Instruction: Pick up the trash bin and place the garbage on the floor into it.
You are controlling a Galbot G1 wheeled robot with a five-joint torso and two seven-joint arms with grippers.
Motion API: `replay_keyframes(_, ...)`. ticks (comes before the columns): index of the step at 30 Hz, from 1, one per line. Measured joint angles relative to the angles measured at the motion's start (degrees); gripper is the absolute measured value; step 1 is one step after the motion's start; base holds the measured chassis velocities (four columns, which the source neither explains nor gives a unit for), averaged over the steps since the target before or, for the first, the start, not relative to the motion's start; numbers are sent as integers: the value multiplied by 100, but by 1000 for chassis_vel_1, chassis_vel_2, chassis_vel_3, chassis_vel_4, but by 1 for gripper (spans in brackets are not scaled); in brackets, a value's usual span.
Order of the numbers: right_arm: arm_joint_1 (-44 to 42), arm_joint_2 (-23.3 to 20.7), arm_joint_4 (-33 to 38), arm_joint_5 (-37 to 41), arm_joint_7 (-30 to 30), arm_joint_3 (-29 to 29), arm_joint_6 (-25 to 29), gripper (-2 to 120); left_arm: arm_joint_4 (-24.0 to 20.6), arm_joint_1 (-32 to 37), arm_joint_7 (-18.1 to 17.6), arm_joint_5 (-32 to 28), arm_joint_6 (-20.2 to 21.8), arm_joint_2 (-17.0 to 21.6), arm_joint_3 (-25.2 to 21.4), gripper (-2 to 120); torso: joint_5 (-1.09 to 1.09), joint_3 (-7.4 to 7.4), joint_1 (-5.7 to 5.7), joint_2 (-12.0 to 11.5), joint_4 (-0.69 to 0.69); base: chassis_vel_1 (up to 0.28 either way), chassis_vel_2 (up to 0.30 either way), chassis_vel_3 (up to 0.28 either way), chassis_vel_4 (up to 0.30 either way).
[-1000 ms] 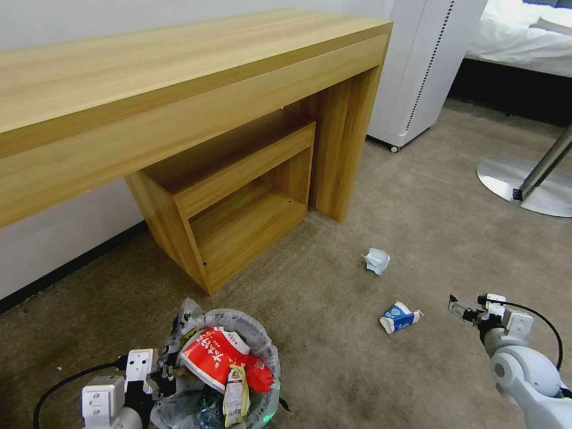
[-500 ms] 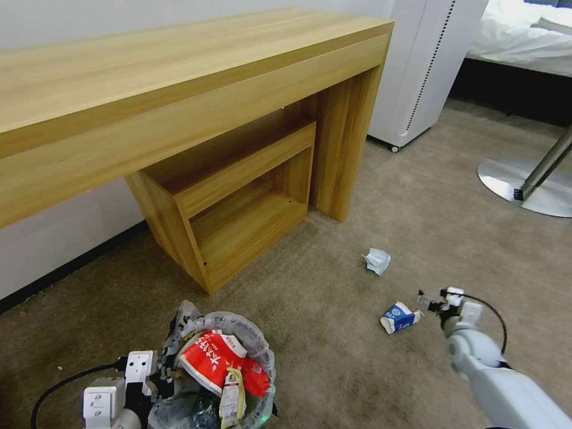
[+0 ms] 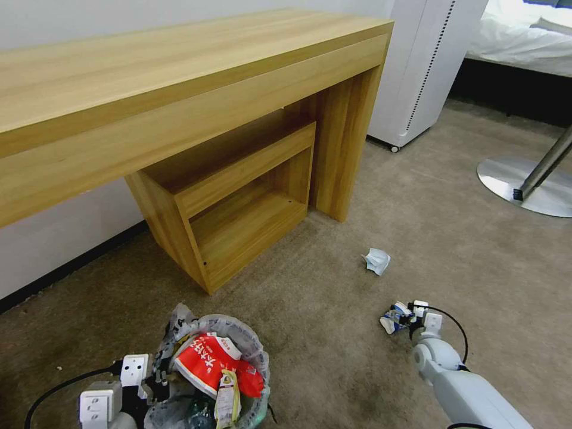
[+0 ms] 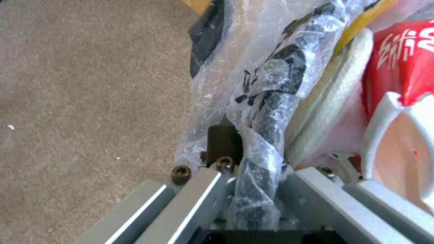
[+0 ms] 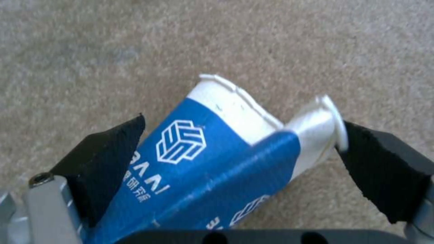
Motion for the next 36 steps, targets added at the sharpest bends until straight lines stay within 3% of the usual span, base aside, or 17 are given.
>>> replay_keyframes(12,-94,135,-165,-272,-62,-108,135,96,13,96,90,343,-73,-31,59,0,3,-1,0,0,1,0,0,0,0)
replay_keyframes(15,-144,117,-119,-257,-110,-122,171,80,14,122,147,441,-89,-87,118,0,3,-1,0,0,1,0,0,0,0)
replay_keyframes(18,-152,95,-103,-238,-119,-124,175,75,14,120,147,442,-103,-86,108,0,3,-1,0,0,0,0,0,0,0)
replay_keyframes(21,-157,44,-104,-206,-173,-136,230,58,8,100,151,397,-128,-26,74,0,3,-1,0,0,-1,0,0,0,0)
replay_keyframes(26,-187,-36,-40,-138,-200,-146,267,44,17,72,155,351,-147,-14,69,0,3,0,0,0,-1,0,0,0,0)
replay_keyframes(29,-308,-299,567,190,-341,-71,354,29,-26,-29,123,179,-167,75,29,0,6,1,0,0,-5,0,0,0,0)
replay_keyframes(33,-354,-523,1187,472,-537,29,487,19,-22,-68,103,144,-172,75,41,0,1,1,0,0,-5,0,0,0,0)
replay_keyframes(36,-256,-1038,2597,1215,-1466,20,988,3,-2,-166,76,10,-177,92,48,0,3,1,0,-1,-2,0,0,0,0)
